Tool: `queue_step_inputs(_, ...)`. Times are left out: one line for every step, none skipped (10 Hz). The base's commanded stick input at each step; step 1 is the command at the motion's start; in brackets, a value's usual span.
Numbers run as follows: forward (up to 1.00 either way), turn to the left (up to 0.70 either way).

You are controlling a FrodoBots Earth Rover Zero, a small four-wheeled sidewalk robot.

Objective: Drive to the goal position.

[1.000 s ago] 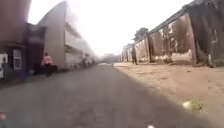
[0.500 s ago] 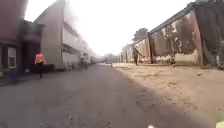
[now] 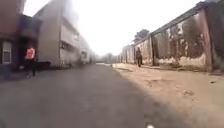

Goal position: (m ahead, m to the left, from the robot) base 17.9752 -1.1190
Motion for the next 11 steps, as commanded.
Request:
queue_step_inputs(1.0,0.0)
queue_step_inputs(1.0,0.08)
queue_step_inputs(1.0,0.26)
queue_step_inputs(1.0,0.1)
queue_step_inputs(1.0,0.0)
queue_step_inputs(1.0,0.0)
queue_step_inputs(1.0,0.0)
queue_step_inputs(1.0,0.0)
queue_step_inputs(1.0,0.0)
queue_step_inputs(1.0,0.0)
queue_step_inputs(1.0,0.0)
